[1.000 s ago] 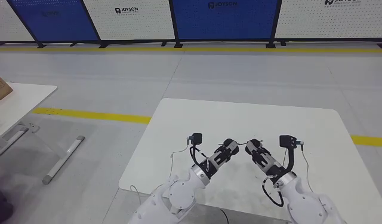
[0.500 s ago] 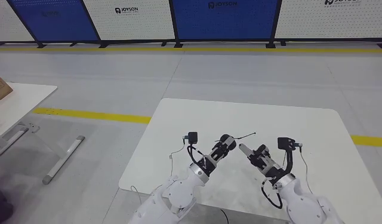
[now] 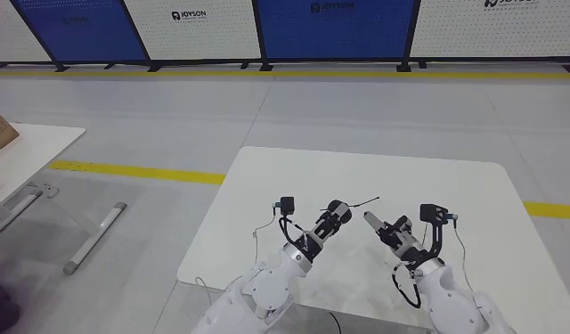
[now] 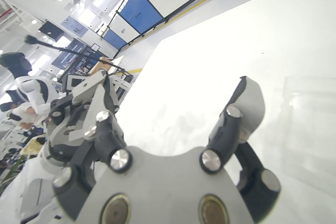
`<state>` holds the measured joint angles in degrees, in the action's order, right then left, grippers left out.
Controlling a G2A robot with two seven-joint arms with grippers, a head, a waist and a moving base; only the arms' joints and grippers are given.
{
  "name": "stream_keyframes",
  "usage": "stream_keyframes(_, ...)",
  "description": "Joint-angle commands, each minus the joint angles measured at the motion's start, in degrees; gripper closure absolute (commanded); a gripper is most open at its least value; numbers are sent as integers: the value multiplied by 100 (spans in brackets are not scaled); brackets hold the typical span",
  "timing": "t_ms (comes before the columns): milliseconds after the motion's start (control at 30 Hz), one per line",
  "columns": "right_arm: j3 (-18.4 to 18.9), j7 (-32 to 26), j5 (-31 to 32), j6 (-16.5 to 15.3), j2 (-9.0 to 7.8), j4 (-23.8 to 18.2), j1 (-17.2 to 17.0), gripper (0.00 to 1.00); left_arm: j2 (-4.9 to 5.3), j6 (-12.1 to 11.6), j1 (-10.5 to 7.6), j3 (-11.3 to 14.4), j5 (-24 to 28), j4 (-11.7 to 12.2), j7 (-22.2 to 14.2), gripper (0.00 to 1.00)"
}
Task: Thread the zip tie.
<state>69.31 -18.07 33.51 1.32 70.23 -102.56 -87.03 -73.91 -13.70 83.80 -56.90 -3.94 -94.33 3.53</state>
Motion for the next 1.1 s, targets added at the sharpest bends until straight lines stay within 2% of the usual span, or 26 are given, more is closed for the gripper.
stream_keyframes(0, -58, -230, 257, 110, -9, 16, 34, 0, -1, 37, 3, 1, 2, 7, -7, 100)
stream_keyframes(200, -61, -210, 277, 119, -8, 38, 30, 0, -1, 43, 4, 3, 2, 6, -9, 100)
stream_keyframes(367, -219, -43, 558, 222, 17, 94, 87, 0, -9, 88, 11, 32, 67, -38, -103, 100)
stream_keyframes(433, -292, -12, 645, 274, 30, 106, 112, 51, -11, 90, 13, 34, 65, -40, -116, 100)
stream_keyframes(533, -398, -26, 704, 290, 48, 129, 157, 58, -14, 87, 19, 39, 68, -45, -126, 100)
stream_keyframes(633, -469, -88, 744, 214, 56, 132, 187, 56, -19, 102, 25, 52, 74, -40, -129, 100)
stream_keyframes(767, -488, -80, 758, 118, 60, 92, 187, 63, -28, 149, 19, 89, 202, -29, -257, 100)
stream_keyframes(967, -478, -77, 783, 37, 61, 55, 162, 65, -30, 181, -12, 72, 320, 31, -377, 100)
stream_keyframes(1067, -470, -76, 826, -30, 56, 34, 142, 73, -35, 214, -24, 83, 316, 41, -383, 100)
